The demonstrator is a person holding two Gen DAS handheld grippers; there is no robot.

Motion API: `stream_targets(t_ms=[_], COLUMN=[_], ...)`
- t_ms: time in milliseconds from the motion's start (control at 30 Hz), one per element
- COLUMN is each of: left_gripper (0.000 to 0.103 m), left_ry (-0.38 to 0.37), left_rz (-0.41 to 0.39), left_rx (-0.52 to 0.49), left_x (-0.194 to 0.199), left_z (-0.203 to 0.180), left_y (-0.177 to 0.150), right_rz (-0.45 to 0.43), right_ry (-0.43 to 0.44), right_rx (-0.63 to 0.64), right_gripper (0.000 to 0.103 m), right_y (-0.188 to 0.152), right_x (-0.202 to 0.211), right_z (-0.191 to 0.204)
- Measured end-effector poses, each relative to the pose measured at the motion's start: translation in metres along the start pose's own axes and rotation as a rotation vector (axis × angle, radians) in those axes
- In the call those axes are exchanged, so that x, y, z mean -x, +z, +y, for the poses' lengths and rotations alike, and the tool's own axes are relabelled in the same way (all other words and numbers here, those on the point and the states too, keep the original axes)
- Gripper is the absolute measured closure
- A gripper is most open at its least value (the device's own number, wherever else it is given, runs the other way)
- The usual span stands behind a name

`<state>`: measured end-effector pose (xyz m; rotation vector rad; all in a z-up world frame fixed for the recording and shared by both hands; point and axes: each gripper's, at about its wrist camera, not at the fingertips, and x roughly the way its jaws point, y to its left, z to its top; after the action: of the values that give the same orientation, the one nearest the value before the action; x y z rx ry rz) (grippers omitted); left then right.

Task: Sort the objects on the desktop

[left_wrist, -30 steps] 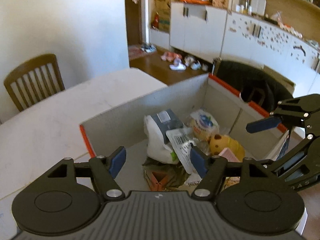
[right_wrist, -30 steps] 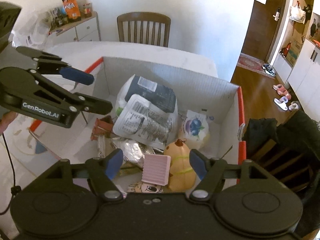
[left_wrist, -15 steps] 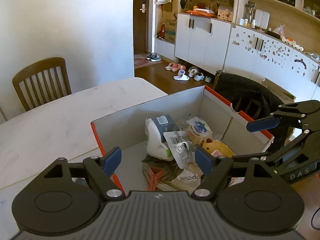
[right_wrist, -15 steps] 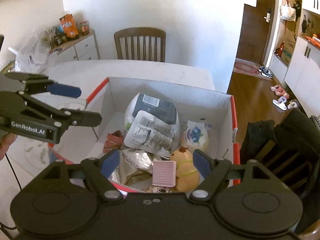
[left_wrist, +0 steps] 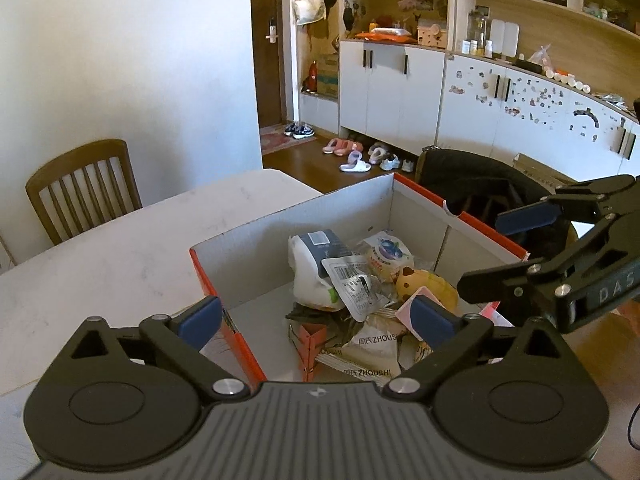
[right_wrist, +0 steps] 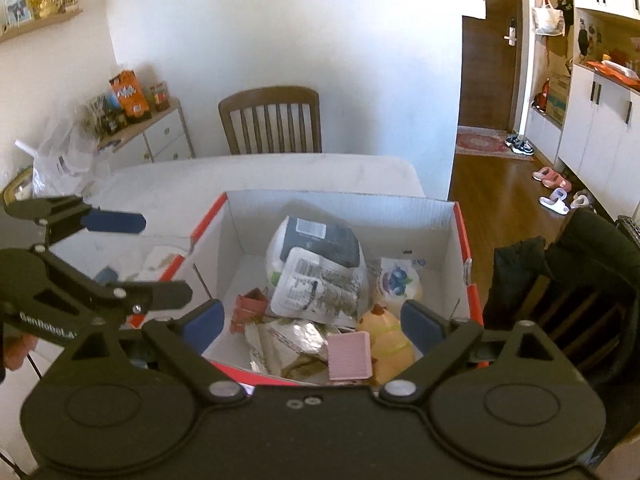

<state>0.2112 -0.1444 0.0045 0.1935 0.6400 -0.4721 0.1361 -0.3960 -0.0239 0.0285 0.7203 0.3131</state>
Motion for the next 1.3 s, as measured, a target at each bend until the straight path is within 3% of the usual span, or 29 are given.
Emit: stream_targets(t_ms=[67, 500, 900, 1300], left_gripper=[0.001, 0.001, 0.001, 0.001], left_ry=[-0.006, -0.034, -0.001, -0.037], left_rz=[-0.006, 0.002, 0.004, 0.02], left_rx=[-0.006, 0.103, 0.086, 0.109], left_x=[0.004, 0.028, 0.046, 0.054], left_z=[0.0, 0.018, 0.023, 0.031], left_y=[-0.002, -0.011, -0.028, -0.038], right_rz=[-0.019, -0.089, -0.089, -0.088], right_ry=[0.005, -0.021, -0.052, -0.076], right_rx=[-0.012, -0.057, -0.082, -0.097], right_gripper=[0.001, 0.001, 0.001, 0.001], right_y=[-0.001, -0.012, -0.023, -0.031], right_x=[0.003, 0.025, 0.033, 0.036], right_z=[0.002, 0.03, 0.049, 0.059])
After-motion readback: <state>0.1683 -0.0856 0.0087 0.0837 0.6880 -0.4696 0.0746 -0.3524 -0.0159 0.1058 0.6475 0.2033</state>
